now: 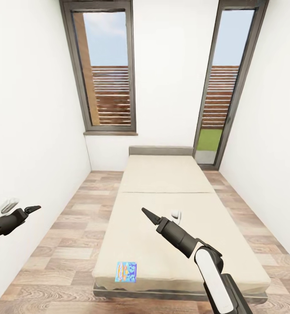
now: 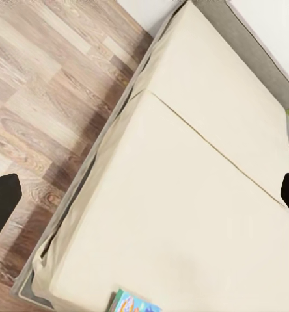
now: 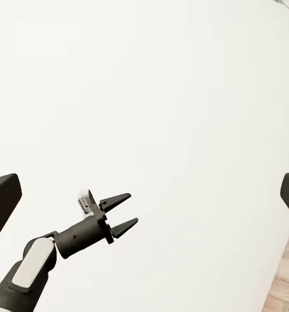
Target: Put all the toys in the child's room - the three board games (two on the bed and one on the table), the two jigsaw puzzles on the table, and the tennis ball on the table - inside the toy box on the table in the child's room.
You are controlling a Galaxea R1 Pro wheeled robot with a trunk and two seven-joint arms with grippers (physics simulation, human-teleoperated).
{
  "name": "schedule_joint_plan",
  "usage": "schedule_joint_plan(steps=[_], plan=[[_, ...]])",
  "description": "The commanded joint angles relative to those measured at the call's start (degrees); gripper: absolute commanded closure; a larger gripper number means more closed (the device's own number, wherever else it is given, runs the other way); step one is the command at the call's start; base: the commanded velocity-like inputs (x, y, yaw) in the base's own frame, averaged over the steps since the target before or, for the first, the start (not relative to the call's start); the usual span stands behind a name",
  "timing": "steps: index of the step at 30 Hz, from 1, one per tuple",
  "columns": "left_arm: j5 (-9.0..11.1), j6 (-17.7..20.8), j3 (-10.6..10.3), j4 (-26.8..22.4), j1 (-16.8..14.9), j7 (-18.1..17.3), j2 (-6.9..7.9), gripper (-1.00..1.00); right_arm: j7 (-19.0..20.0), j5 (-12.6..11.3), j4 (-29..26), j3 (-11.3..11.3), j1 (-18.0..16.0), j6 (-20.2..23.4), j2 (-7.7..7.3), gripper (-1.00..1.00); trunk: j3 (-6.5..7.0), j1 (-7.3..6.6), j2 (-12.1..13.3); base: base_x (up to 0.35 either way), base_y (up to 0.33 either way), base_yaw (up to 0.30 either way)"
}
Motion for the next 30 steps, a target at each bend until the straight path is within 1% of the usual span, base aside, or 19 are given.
schedule_joint_plan(steps=[1,30], plan=[[0.19,0.45,0.12,-0.01,-0.08,-0.06,-0.01,-1.00,-0.05,-0.41,-0.02,-0.06,-0.05,0.42,0.02,-1.00,-0.04,0.04,-0.13,0.000,0.000,0.000],[0.19,0.45,0.13,-0.01,-0.10,-0.06,-0.01,-1.00,-0.07,-0.40,-0.01,-0.05,-0.05,0.42,0.02,-1.00,2.71,0.04,-0.13,0.000,0.000,0.000]])
